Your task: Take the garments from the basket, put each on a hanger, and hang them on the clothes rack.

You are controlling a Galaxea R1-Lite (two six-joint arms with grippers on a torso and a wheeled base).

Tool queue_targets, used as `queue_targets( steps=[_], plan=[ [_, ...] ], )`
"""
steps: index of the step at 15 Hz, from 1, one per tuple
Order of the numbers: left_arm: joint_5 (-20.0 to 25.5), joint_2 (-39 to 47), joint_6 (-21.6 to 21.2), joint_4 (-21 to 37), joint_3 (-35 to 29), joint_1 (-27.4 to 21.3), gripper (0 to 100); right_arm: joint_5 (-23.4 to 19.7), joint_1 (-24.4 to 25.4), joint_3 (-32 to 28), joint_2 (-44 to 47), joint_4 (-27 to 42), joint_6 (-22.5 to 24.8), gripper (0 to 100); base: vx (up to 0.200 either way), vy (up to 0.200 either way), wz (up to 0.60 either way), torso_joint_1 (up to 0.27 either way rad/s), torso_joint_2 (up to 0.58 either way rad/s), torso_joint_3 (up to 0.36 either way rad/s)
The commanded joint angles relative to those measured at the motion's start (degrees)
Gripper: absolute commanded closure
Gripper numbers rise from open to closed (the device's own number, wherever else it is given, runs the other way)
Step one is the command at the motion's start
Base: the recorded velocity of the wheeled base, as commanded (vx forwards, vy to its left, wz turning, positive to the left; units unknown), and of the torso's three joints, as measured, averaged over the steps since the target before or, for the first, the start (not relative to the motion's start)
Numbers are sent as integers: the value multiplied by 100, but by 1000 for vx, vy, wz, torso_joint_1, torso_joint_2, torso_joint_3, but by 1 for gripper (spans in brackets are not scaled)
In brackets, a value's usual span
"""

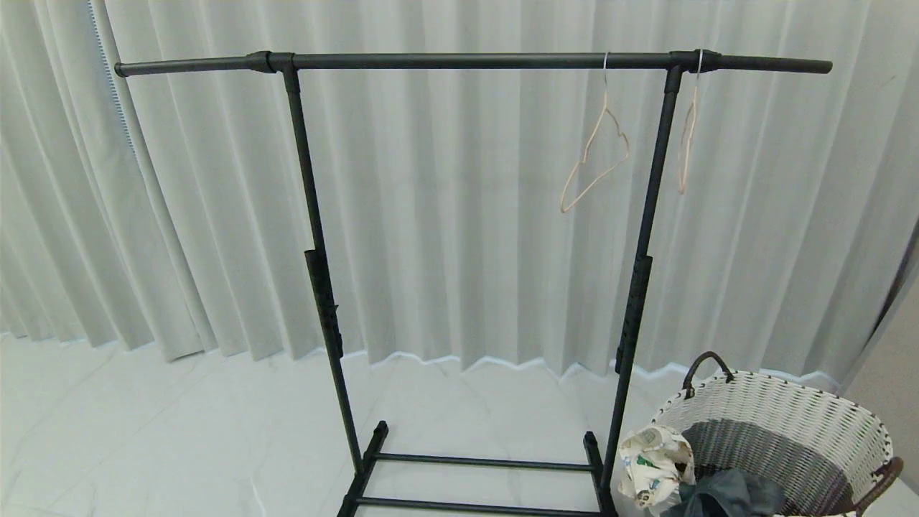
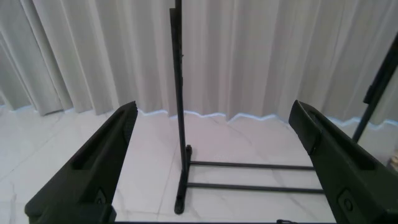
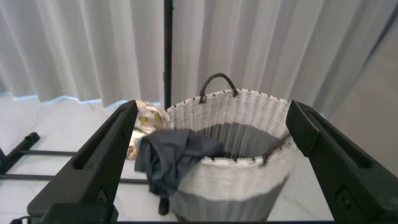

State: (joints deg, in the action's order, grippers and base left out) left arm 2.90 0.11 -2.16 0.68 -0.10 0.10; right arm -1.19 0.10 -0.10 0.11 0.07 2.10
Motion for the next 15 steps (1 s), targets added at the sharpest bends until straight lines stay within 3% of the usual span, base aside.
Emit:
queue_targets(
  steps=[1,5,7,8,10,15],
  plan=[
    [0,7,5,2,1,-1,0,-12,25,1,94,1,36,0,200,0,0,2,-2,2],
    [0,7,5,2,1,-1,0,-4,17,1,-2,-25,124,0,0,0,0,0,0,0],
    [0,-2,84,-7,1,-1,0,-346,25,-395,51,-104,476,0,0,0,0,0,0,0],
    [0,-2,163,-7,1,-1,0,-795,105,-913,490,186,502,0,0,0,0,0,0,0],
    [0,-2,163,-7,1,-1,0,-795,131,-1537,1641,766,1100,0,0,0,0,0,0,0],
    [0,-2,163,-7,1,-1,0,-777,131,-1115,4568,845,2761,0,0,0,0,0,0,0]
  ],
)
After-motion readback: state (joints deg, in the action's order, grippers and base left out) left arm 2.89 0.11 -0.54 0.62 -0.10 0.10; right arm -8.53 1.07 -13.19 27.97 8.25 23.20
